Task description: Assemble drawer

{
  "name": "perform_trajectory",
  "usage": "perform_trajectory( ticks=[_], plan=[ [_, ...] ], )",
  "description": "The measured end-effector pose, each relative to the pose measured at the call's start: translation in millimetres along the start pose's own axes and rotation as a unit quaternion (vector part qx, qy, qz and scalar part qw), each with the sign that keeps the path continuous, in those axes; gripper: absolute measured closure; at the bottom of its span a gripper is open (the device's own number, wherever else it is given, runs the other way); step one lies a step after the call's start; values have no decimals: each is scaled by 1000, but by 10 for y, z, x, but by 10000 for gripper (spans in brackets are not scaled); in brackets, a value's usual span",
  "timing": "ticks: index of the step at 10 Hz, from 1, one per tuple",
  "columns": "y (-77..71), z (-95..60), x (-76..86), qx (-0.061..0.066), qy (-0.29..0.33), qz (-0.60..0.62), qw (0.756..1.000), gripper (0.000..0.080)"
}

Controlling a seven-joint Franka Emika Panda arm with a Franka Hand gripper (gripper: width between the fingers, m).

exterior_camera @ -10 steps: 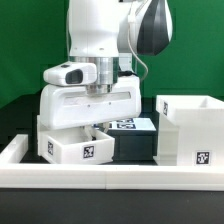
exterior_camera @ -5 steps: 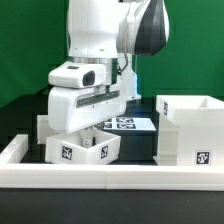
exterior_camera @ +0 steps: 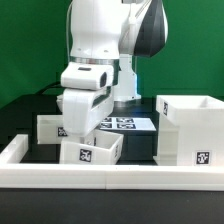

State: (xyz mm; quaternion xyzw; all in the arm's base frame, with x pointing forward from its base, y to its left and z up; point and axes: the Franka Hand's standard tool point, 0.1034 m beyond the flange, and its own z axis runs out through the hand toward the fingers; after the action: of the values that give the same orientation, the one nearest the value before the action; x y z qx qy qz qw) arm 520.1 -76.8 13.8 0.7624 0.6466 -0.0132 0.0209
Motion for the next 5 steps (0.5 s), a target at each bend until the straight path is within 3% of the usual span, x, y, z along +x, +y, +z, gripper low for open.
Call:
perform_trajectory(
  ticks=[2,5],
  plan=[
    [-1,-5,129,-2,-8,-62,998,758],
    [-1,-4,135,-2,-8,-58,998,758]
  ],
)
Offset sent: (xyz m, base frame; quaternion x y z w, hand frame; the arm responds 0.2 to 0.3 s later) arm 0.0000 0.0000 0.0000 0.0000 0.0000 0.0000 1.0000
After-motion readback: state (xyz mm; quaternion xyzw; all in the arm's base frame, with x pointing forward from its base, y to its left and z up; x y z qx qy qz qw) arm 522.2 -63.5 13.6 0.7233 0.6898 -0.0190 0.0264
